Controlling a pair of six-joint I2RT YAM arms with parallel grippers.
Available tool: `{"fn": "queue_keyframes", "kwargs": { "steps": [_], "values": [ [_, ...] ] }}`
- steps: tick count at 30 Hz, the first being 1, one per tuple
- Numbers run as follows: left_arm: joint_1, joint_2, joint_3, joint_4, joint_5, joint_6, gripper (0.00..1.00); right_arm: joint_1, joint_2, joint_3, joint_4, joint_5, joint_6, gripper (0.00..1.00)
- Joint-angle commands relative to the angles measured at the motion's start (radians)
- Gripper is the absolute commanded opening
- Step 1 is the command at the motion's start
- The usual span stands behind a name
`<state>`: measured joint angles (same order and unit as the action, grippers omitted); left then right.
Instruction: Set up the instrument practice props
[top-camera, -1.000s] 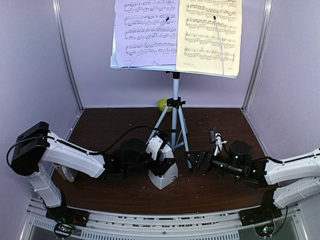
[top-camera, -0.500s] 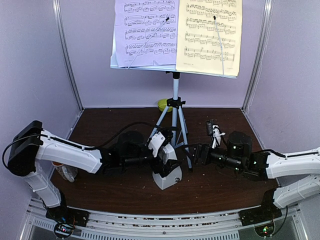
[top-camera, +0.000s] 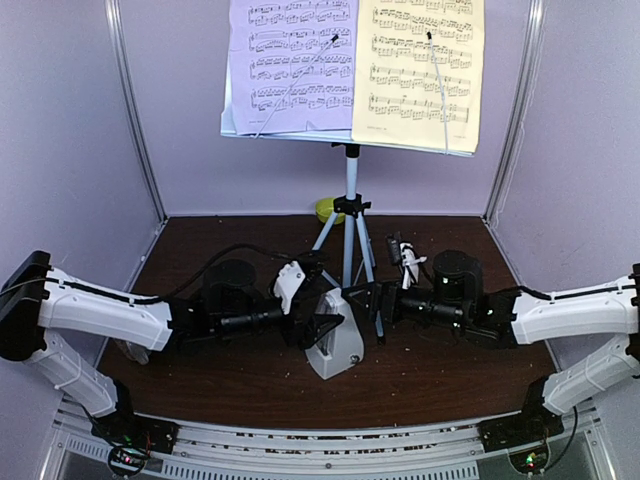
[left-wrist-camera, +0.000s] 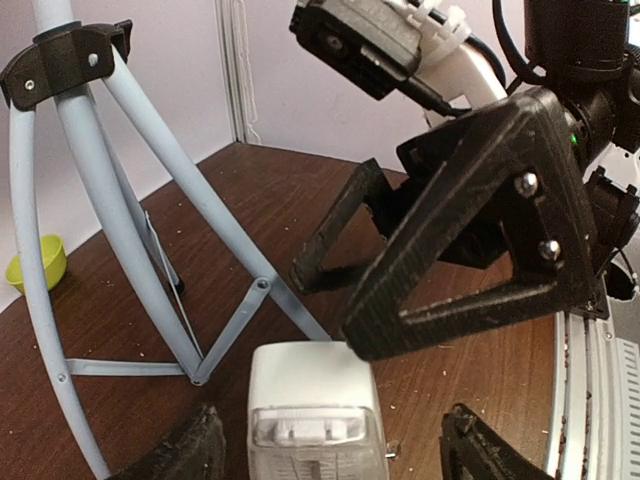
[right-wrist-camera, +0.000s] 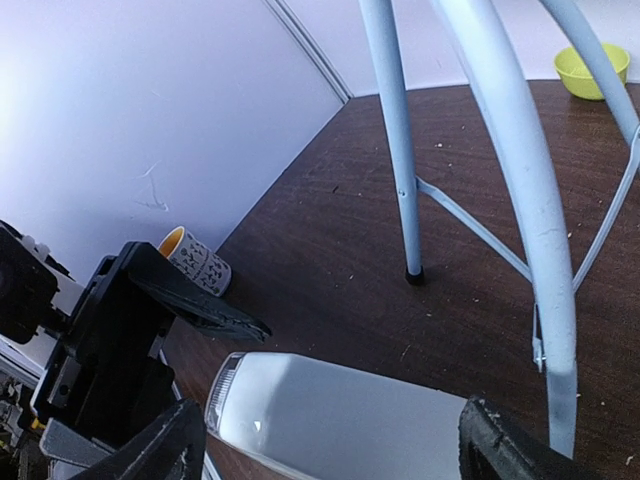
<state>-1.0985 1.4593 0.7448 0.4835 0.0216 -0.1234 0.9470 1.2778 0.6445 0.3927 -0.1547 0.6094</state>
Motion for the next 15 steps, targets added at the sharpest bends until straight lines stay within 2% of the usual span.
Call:
{"fn": "queue_keyframes", "kwargs": {
  "steps": [1,15],
  "values": [
    [0.022,-0.013,-0.012,0.041,0.003,0.015,0.73,-0.004,0.059,0.019,0.074,-0.06,0.048,0.87],
    [0.035,0.01,-0.034,0.103,0.039,-0.009,0.48,-0.003,0.139,-0.053,0.152,-0.058,0.129,0.82]
  ]
}}
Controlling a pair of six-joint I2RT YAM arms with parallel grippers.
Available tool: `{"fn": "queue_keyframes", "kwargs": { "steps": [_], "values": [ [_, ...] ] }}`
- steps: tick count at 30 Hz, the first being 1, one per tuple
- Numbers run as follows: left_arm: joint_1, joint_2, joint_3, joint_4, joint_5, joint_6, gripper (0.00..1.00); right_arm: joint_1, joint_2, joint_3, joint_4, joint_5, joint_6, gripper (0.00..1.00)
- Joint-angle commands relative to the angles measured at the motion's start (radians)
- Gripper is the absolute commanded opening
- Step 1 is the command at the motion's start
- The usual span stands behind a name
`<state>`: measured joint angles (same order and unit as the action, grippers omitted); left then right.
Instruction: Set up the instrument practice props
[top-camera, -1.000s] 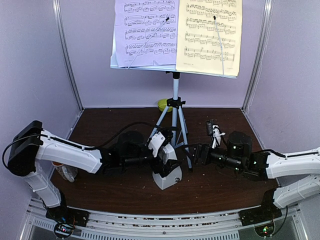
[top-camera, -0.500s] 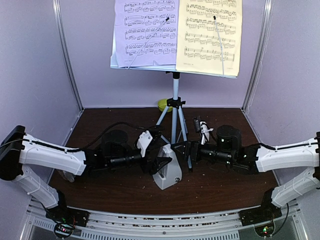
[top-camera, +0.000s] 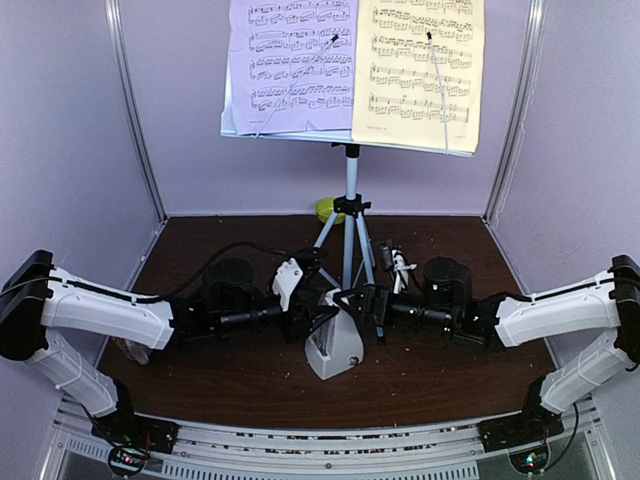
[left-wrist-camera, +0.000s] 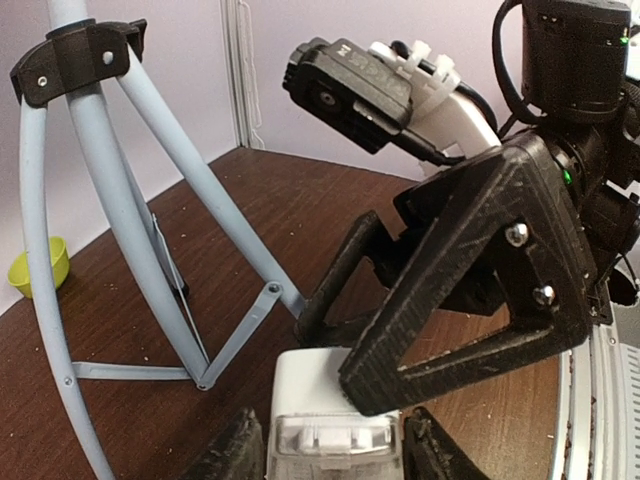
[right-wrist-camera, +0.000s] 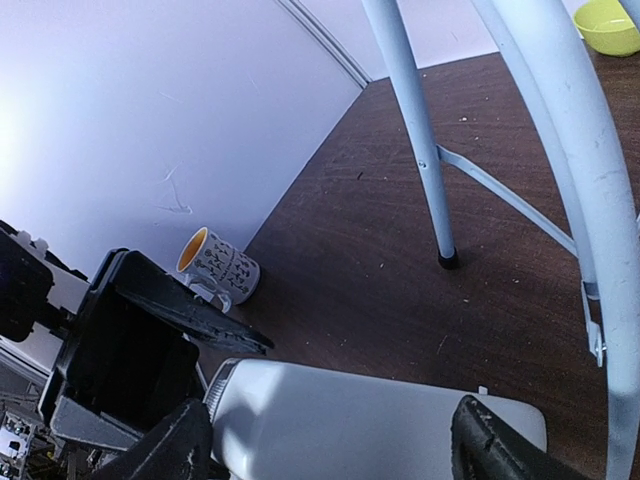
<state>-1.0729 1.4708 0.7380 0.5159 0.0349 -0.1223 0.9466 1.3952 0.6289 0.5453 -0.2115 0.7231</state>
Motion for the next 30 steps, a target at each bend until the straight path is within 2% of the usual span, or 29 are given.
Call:
{"fn": "queue_keyframes", "kwargs": {
  "steps": [1,4,12,21,30],
  "values": [
    [0.01,-0.005,-0.033,0.072,0.029,-0.009,0.46,-0.002,0.023,-0.043,-0.003,0.002,0.014,0.82],
    [0.009,-0.028,-0.063,0.089,0.043,0.005,0.41,-0.003,0.027,-0.063,-0.016,0.008,0.005,0.81],
    [0.014,-0.061,-0.106,0.102,0.065,0.028,0.2,-0.009,0.034,-0.135,-0.049,0.05,-0.039,0.79],
    [0.014,-0.063,-0.104,0.113,0.067,0.048,0.17,-0.028,0.056,-0.153,-0.045,0.022,-0.057,0.79],
    [0.014,0.024,-0.051,0.155,0.099,0.054,0.15,-0.027,-0.036,-0.061,-0.037,-0.026,-0.03,0.82]
  ]
}}
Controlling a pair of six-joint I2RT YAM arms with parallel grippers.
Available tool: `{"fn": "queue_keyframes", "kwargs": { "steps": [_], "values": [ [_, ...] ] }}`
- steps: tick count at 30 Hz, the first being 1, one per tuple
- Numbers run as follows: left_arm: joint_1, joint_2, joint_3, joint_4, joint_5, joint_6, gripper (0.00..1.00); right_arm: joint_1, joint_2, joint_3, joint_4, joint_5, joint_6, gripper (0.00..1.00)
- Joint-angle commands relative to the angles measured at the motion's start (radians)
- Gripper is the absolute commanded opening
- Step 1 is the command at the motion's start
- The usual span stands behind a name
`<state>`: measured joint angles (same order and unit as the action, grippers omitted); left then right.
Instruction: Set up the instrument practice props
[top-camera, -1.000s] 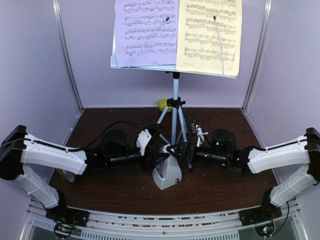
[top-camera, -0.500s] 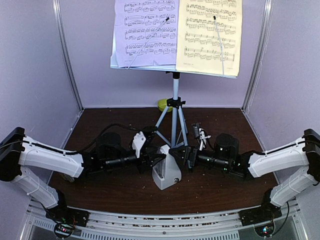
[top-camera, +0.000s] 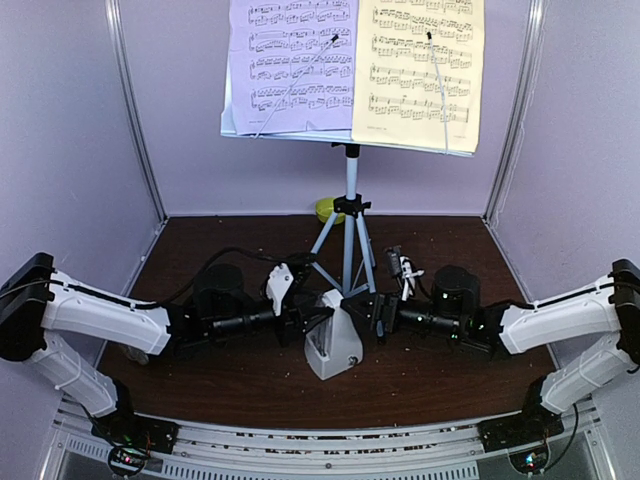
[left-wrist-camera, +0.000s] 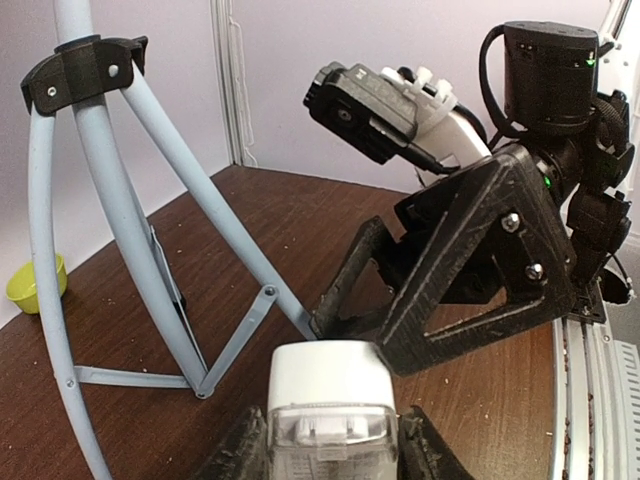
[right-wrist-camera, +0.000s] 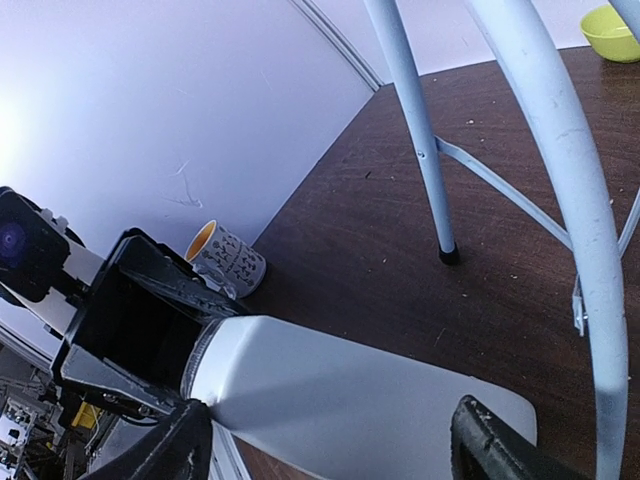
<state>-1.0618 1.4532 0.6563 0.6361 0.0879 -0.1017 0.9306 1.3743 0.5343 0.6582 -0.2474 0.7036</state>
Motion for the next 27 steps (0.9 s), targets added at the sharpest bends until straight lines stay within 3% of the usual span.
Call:
{"fn": "queue_keyframes", "kwargs": {
  "steps": [1,6,14,27],
  "values": [
    [0.003,0.05,0.037,0.038,0.051,0.034,0.15,-0.01,-0.019,0.056,-0.157,0.009,-0.006,0.82],
    [0.003,0.058,0.046,0.041,0.056,0.041,0.14,-0.011,0.003,0.124,-0.127,-0.014,0.063,0.81],
    [0.003,0.038,0.037,0.026,0.046,0.052,0.13,-0.011,0.106,0.097,-0.037,-0.038,0.154,0.77],
    [0.003,-0.04,-0.018,0.064,0.052,0.065,0.12,-0.017,0.189,-0.04,-0.092,0.086,0.088,0.7]
  ]
}}
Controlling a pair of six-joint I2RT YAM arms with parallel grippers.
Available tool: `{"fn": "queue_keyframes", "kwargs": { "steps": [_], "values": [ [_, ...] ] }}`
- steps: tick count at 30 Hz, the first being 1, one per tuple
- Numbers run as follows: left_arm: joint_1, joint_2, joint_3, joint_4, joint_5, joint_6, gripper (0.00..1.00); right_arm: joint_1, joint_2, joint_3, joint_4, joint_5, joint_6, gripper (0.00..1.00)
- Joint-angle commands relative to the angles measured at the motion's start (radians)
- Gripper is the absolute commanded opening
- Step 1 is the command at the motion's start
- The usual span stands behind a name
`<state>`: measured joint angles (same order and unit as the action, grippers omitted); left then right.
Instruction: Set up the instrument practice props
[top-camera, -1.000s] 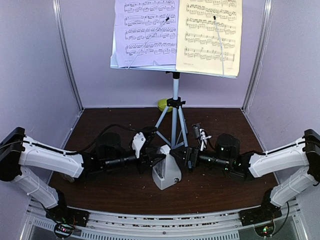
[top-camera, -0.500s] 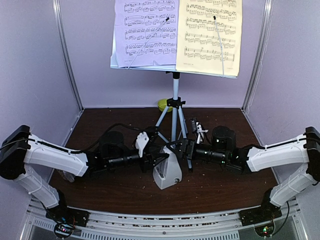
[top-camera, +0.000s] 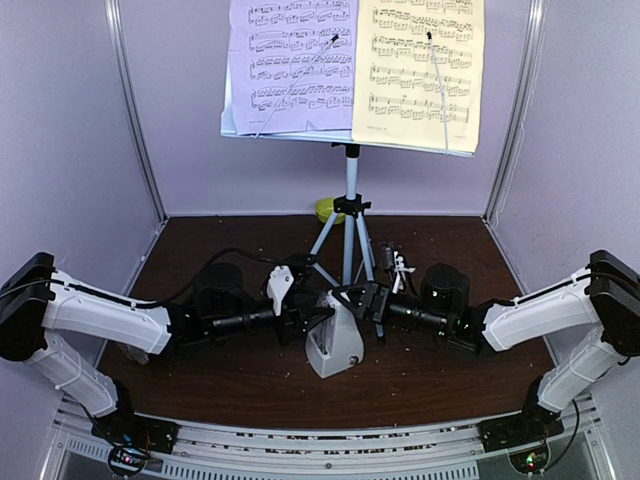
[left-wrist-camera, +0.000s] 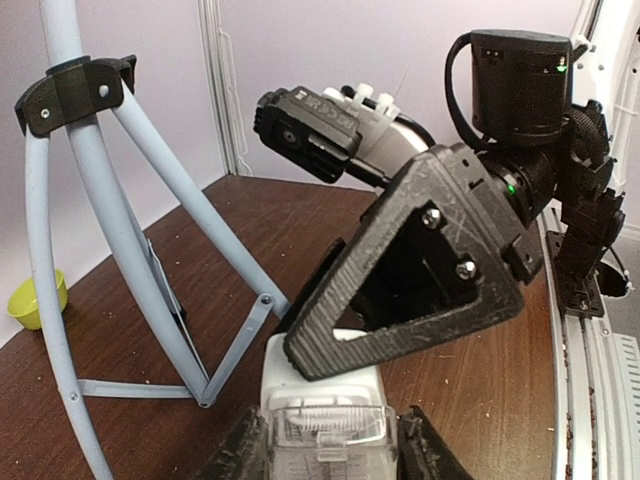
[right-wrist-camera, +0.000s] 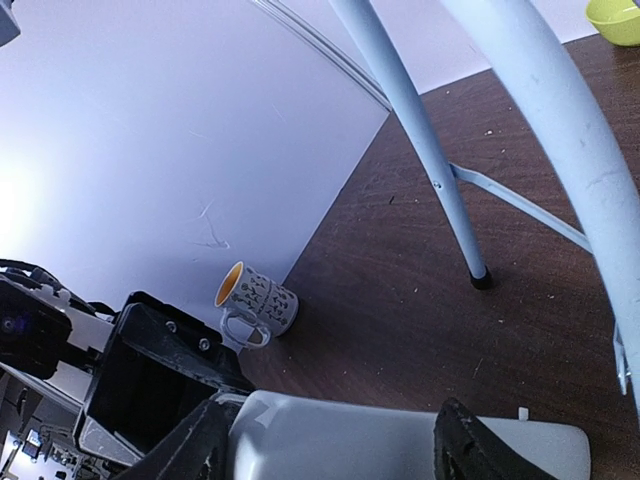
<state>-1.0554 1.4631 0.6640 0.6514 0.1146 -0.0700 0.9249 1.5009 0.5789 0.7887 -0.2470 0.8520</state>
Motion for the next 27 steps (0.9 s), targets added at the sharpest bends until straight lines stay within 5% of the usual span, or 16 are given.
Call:
{"fn": "queue_keyframes", "kwargs": {
  "steps": [1,10,17,22,27],
  "values": [
    [-0.002,-0.057,-0.03,0.055,0.028,0.033,0.12,-0.012,0.064,-0.088,-0.227,0.089,-0.066,0.7],
    [0.106,-0.192,-0.105,0.003,-0.014,-0.097,0.11,-0.015,0.047,-0.047,-0.24,0.03,-0.124,0.72],
    [0.252,-0.26,-0.025,-0.408,-0.191,-0.17,0.1,-0.01,0.06,0.06,-0.249,-0.036,-0.168,0.75],
    [0.4,-0.163,0.131,-0.713,-0.238,-0.207,0.11,-0.005,0.051,0.116,-0.263,-0.056,-0.18,0.76],
    [0.515,-0.025,0.25,-0.834,-0.234,-0.232,0.13,-0.002,0.024,0.157,-0.297,-0.07,-0.201,0.78]
  ]
}}
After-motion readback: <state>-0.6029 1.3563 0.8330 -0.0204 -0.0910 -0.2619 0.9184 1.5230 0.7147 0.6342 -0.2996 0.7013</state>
